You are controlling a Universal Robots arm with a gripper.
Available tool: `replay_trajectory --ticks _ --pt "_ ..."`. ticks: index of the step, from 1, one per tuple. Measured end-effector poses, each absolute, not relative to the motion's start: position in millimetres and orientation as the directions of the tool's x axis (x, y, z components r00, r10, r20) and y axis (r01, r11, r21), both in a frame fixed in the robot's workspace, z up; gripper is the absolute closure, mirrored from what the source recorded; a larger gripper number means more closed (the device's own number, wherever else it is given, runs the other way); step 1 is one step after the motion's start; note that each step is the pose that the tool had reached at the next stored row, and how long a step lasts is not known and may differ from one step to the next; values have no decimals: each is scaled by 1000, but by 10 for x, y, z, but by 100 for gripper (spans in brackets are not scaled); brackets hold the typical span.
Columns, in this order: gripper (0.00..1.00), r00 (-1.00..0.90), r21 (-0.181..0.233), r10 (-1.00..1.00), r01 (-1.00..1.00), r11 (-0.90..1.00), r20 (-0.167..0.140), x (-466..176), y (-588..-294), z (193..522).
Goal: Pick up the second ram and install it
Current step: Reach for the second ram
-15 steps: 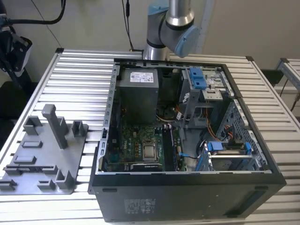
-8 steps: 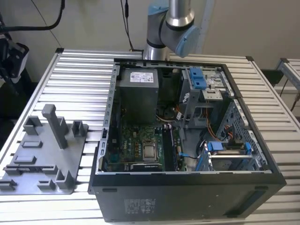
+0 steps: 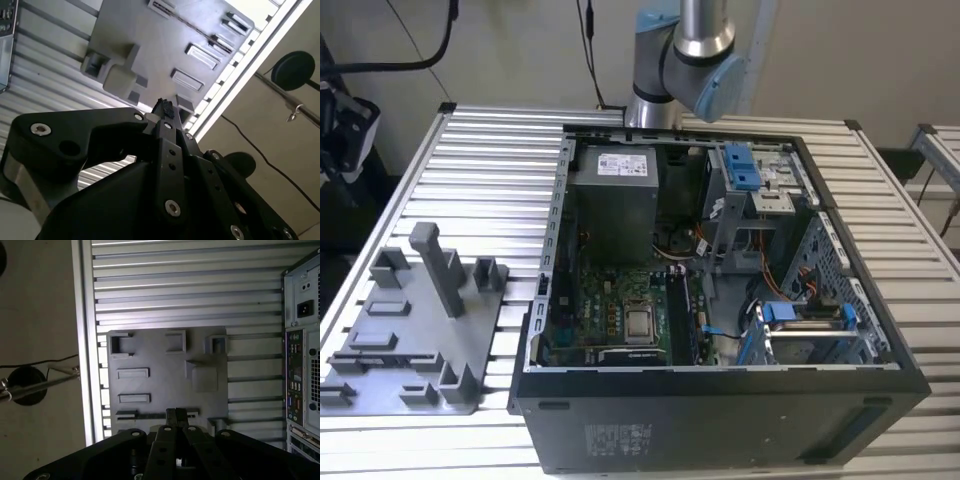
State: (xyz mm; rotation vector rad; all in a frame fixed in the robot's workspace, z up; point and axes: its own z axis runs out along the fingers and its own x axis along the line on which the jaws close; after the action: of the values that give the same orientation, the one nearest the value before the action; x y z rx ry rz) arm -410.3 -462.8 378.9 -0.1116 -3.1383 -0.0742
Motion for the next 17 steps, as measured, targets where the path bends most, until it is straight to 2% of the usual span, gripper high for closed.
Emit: replay_trajectory --ticks 17 --pt "89 -998 47 70 70 996 2 -4145 -4810 3726"
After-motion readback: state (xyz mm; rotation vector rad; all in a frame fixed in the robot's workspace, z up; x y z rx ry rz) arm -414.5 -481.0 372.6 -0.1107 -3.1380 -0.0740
